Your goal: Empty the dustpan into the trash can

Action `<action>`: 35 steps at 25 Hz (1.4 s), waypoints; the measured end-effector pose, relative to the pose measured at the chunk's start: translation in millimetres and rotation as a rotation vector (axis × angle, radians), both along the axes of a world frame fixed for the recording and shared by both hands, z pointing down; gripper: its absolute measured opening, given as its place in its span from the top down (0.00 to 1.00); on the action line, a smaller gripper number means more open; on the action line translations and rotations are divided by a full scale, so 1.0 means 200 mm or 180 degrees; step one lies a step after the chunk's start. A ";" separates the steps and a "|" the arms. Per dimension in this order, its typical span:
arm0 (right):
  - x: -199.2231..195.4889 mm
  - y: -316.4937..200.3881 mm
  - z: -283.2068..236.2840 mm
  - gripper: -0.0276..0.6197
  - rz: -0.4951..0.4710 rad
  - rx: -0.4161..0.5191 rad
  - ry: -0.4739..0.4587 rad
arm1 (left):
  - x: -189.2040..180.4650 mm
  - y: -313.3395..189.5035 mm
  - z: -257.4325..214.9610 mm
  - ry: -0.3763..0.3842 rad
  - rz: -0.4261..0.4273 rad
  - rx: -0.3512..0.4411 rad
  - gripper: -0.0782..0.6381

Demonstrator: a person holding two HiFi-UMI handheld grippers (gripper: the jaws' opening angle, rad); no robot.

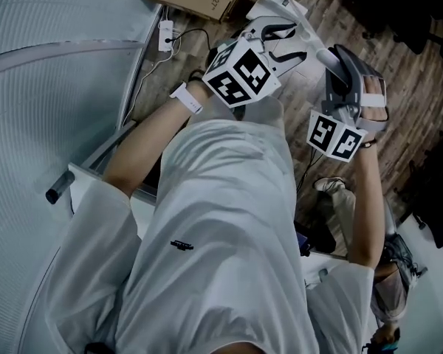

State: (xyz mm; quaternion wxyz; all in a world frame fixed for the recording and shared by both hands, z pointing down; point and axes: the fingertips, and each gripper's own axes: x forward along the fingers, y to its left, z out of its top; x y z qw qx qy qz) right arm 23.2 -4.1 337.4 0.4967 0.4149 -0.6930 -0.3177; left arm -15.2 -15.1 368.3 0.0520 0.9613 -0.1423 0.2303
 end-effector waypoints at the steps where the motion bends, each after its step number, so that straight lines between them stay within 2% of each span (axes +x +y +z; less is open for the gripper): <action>1: 0.00 0.00 0.00 0.83 0.0000 -0.0004 -0.0002 | 0.02 -0.01 0.00 -0.0020 0.0064 0.0078 0.58; 6: 0.01 0.00 0.01 0.83 0.0005 -0.0030 -0.0013 | 0.09 -0.04 0.04 -0.0095 0.0375 0.0370 0.55; 9: 0.00 0.00 0.01 0.83 0.0001 -0.0042 -0.0015 | 0.12 -0.07 0.14 -0.0207 0.0505 0.0434 0.54; 13: -0.01 0.00 0.01 0.83 0.0000 -0.0058 -0.0024 | 0.17 -0.10 0.30 -0.0335 0.0568 0.0400 0.54; 17: -0.01 0.00 0.01 0.83 -0.0004 -0.0078 -0.0041 | 0.23 -0.15 0.38 -0.0272 0.0439 0.0352 0.55; 19: 0.01 -0.01 0.01 0.83 0.0000 -0.0082 -0.0046 | 0.27 -0.19 0.38 -0.0198 0.0372 0.0314 0.56; 20: 0.02 -0.02 0.01 0.83 0.0009 -0.0080 -0.0047 | 0.29 -0.20 0.38 -0.0167 0.0365 0.0295 0.62; 23: 0.05 -0.05 0.01 0.83 0.0038 -0.0100 -0.0073 | 0.33 -0.21 0.38 -0.0132 0.0430 0.0213 0.71; 29: 0.10 -0.08 -0.07 0.83 0.0050 -0.0132 -0.0165 | 0.39 -0.23 0.31 -0.0090 0.0482 0.0084 0.71; 35: 0.07 -0.06 -0.08 0.83 0.0015 -0.0097 -0.0091 | 0.36 -0.22 0.29 -0.0035 0.0507 0.0067 0.71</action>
